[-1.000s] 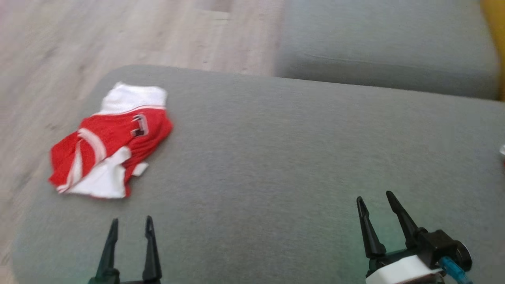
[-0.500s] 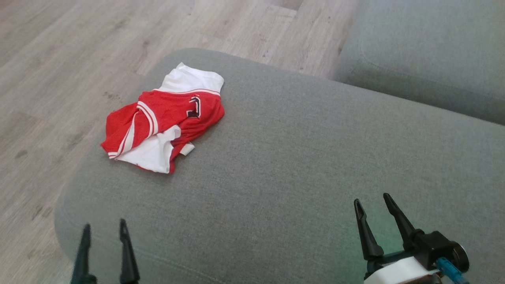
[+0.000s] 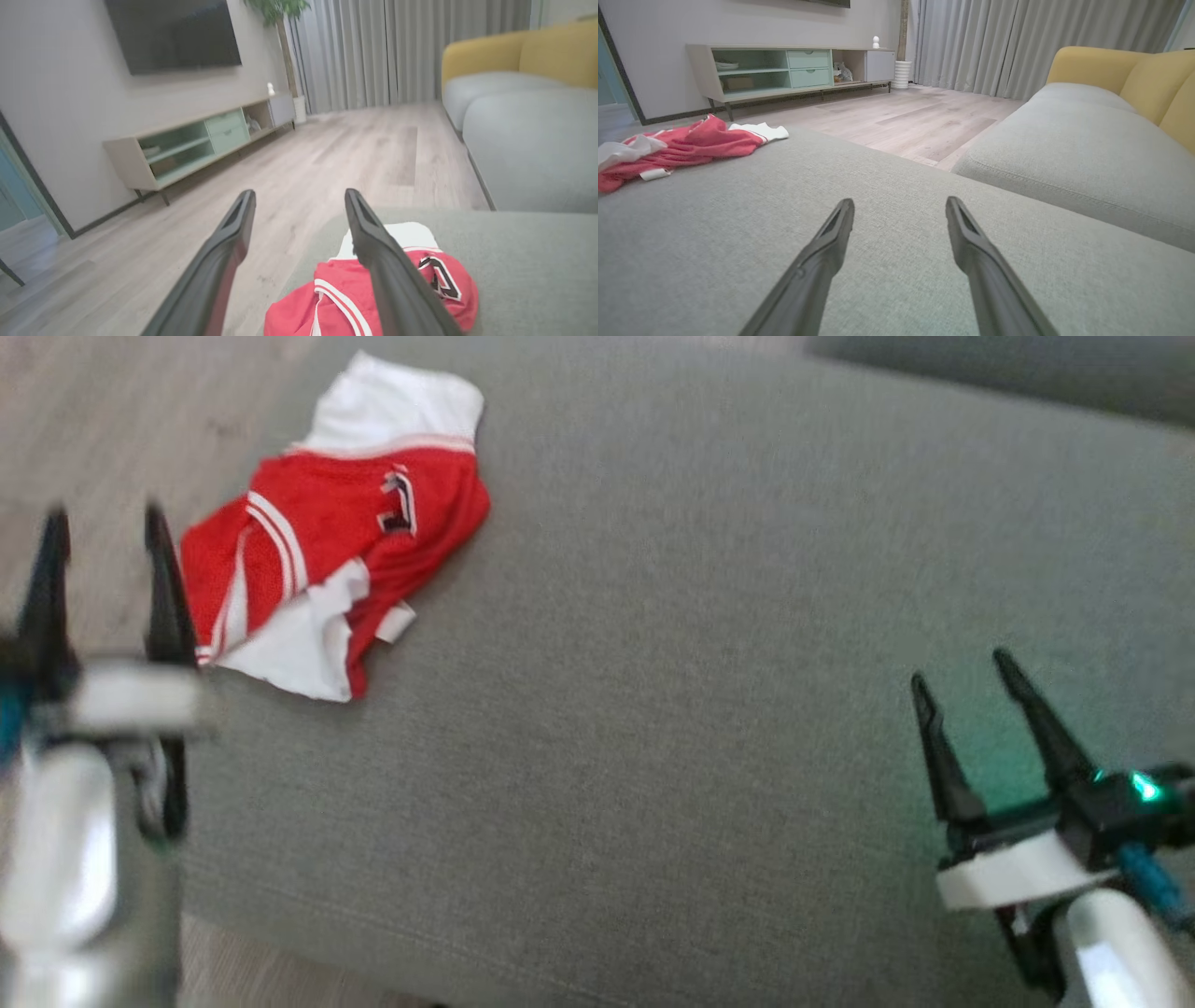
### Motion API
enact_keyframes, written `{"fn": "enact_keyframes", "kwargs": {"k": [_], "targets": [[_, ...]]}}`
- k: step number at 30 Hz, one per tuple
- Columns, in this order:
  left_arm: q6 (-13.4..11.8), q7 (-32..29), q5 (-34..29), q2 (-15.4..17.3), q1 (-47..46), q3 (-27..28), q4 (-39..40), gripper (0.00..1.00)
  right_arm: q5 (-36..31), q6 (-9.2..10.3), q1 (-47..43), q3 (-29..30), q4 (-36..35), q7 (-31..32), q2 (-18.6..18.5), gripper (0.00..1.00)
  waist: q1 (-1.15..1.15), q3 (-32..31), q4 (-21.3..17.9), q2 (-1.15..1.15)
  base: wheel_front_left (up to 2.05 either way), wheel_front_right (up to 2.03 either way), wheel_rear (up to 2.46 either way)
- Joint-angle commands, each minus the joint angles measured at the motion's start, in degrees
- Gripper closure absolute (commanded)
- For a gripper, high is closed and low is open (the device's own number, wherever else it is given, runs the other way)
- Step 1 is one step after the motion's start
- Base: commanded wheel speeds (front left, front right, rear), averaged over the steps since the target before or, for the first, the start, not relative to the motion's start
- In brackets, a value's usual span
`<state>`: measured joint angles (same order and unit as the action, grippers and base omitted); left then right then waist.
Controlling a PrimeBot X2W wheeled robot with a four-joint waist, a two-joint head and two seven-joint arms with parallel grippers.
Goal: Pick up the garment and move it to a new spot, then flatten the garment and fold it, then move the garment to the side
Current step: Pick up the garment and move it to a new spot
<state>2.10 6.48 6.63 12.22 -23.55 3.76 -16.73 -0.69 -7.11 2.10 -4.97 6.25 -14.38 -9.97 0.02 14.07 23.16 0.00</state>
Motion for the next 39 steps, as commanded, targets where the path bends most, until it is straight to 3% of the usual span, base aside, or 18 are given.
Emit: {"fn": "enact_keyframes", "kwargs": {"k": [1,6,12,17,18,19,24,28,31,39], "targets": [[0.41,-1.14,0.55,2.63,-4.17,1.84,0.47,0.00,-0.38,-0.37,0.98,-1.25,-1.87,-0.62,-1.08,0.00,-0.02,5.67,-1.23,0.00,0.00,0.00,0.00],[3.60,-15.79,5.11,3.86,-21.11,0.25,-18.02,0.00,-1.51,-0.37,3.08,-1.71,-3.01,-0.62,-4.77,0.00,-0.02,9.85,-2.28,0.00,0.00,0.00,0.00],[4.36,-28.54,6.78,5.31,-30.54,-1.29,-37.66,0.00,-1.97,-0.37,5.69,-2.42,-4.96,-0.62,-7.71,0.00,-0.02,13.20,-4.98,0.00,0.00,0.00,0.00],[4.16,-30.66,8.66,6.32,-31.54,-0.05,-46.95,0.00,-2.26,-0.37,6.71,-2.47,-6.04,-0.62,-8.27,0.00,-0.02,15.98,-7.12,0.00,0.00,0.00,0.00],[4.08,-29.71,8.98,6.31,-31.55,0.21,-47.65,0.27,-2.30,-0.37,6.75,-2.27,-6.12,-0.62,-8.17,0.00,-0.02,16.39,-7.34,0.00,0.00,0.00,0.00],[4.18,-27.71,9.44,6.26,-31.85,0.53,-47.67,1.00,-2.29,-0.37,6.69,-2.01,-6.10,-0.62,-8.00,0.00,-0.02,16.68,-7.46,0.00,0.00,0.00,0.00],[5.26,-17.07,12.87,6.45,-35.69,1.13,-45.20,1.00,-2.41,-0.37,6.03,-1.87,-5.15,-0.62,-7.08,0.00,-0.02,15.88,-7.59,0.00,0.00,0.00,0.00],[5.35,-10.78,12.74,8.33,-38.67,-6.38,-40.41,1.00,-1.88,-0.37,7.11,-3.19,-4.02,-0.62,-5.11,0.00,-0.02,12.61,-8.83,0.00,0.00,0.00,0.00],[5.36,-7.14,16.30,9.13,-40.39,-11.64,-34.65,1.00,-1.26,-0.37,7.87,-4.41,-3.13,-0.62,-3.08,0.00,-0.02,9.13,-10.72,0.00,0.00,0.00,0.00],[5.37,-4.99,23.53,14.04,-41.56,-21.90,-15.67,1.00,1.67,-0.37,7.26,-4.48,-1.94,-0.62,2.69,0.00,-0.02,1.24,-18.58,0.00,0.00,0.00,0.00]]}}
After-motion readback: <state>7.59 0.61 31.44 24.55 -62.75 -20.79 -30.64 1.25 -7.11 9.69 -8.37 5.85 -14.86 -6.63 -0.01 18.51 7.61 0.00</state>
